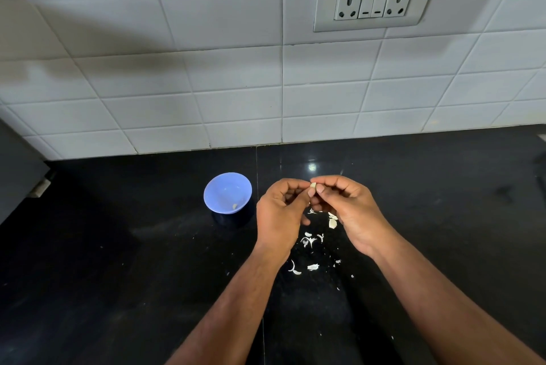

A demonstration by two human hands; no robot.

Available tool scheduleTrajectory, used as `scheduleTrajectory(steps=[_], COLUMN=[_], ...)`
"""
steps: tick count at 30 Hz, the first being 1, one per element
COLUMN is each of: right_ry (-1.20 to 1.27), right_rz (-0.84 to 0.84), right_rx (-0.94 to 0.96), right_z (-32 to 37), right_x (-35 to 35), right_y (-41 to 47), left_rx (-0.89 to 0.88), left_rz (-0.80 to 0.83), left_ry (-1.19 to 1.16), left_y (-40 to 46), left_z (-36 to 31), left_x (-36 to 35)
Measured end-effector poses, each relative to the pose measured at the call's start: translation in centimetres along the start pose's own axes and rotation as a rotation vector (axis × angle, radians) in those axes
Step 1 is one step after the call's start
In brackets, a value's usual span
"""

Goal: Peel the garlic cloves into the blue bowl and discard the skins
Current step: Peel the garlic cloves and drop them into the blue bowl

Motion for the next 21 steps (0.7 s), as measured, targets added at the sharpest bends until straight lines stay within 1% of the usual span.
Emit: scheduleTrajectory(steps=[5,8,10,12,14,21], right_ry=[0.001,0.029,0.04,0.047,0.052,0.036], right_rz=[-0.013,-0.04,-0.042,-0.021,-0.002,-0.002], right_rx=[0.022,0.014,0.0,-0.025,-0.047,-0.092], right_z=[0.3,0.2,0.1,-0.1,-0.2,-0.8], right_x=[-0.3,-0.3,-0.4,-0.3,-0.3,-0.6], right_y=[0.0,-0.2,-0.2,-0.3,-0.3,-0.2], left_rx=[-0.118,-0.139,-0.102,-0.035,-0.012,-0.07], left_rz=[-0.107,-0.139,-0.115,-0.041,0.011,-0.046], left_ry=[0.041,0.053,0.056,0.032,0.052,0.149], left_y=[-0.4,-0.3,-0.1,0.0,0.1,-0.2], left_z=[-0.3,-0.3,0.0,0.5,0.7,0.4], left_x=[0.3,0.5,0.5,0.2,0.0,0.0])
Point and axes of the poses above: each hand's wrist, its own y-axis towards the middle knuckle, its own x-axis out of the back of the hand, z = x × y, the point moved 8 cm from there along y, towards the middle knuckle, and after that the axes turned 6 degrees about -z, right-handed, at the moved point
